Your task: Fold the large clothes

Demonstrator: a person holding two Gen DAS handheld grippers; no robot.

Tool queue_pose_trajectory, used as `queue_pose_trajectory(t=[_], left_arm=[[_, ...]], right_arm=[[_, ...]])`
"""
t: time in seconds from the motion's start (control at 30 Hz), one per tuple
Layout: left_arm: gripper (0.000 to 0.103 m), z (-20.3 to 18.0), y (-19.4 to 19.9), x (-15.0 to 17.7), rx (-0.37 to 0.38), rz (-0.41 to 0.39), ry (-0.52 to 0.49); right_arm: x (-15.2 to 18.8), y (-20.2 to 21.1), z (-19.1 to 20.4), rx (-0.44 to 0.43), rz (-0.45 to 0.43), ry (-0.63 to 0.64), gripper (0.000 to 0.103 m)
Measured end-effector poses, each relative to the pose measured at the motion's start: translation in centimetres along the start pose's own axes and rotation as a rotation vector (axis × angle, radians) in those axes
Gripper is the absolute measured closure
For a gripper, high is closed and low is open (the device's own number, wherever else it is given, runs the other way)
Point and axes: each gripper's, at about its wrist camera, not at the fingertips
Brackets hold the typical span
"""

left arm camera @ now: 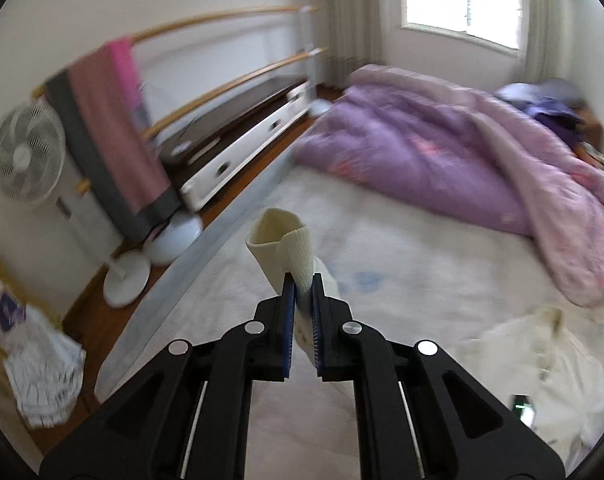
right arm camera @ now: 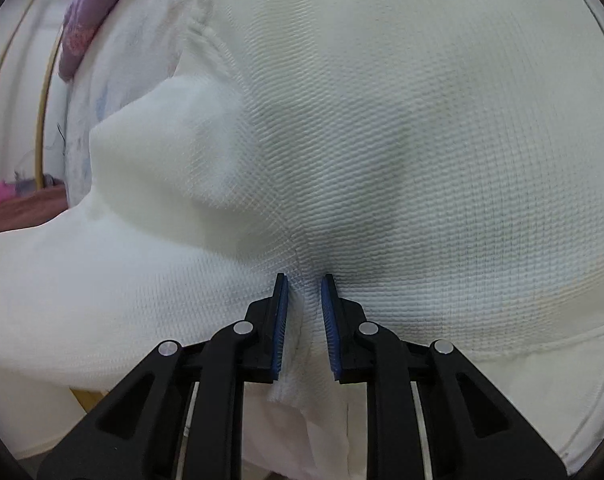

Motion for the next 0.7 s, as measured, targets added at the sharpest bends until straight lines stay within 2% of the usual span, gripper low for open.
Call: queue_pose_trajectory(t=[0.07, 0.2, 0.37, 0.43, 0.53, 0.63, 0.7], left_arm=[[0.095, -3.8, 2.5, -0.7, 0.064, -0.047, -0.056], [0.095, -10.9, 5.4, -1.1, 0.210, -0.059, -0.132], [0.095, -20.6, 8.5, 0.0, 0.351, -0.095, -0.281], [0.095, -24.6, 9.2, 1.0, 0.410, -0.091, -0.319], [0.095, -30.1, 9.6, 3.2, 0.486, -0.073, -0.370], [0.095, -35.7, 9.0, 6.5, 0.552, -0.034, -0.419], [0.095, -40.2, 8.4, 9.7, 0.590, 0.000, -0.472]], right_arm=[[0.2, 0.2, -1.1, -0.054, -0.016, -0.063, 0.086], [0.9, 0.3, -4.0, -0.173, -0.025, -0.228, 0.089], [2.0, 0.5, -5.4, -0.242, 0.008, -0.276, 0.089], [2.7, 0.5, -5.9, -0.270, 0.023, -0.287, 0.089], [4.2, 0.8, -7.5, -0.305, 0.100, -0.305, 0.084], [5.5, 3.1, -11.1, -0.350, 0.097, -0.351, 0.084], [5.9, 5.4, -14.0, -0.343, 0.109, -0.391, 0.084]])
Point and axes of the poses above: each gripper's, at about its wrist camera, not at the fingertips, and y roughly against the way its jaws point, z to its left, x to its underside, and after that the axes turned 10 degrees about -z, right-handed
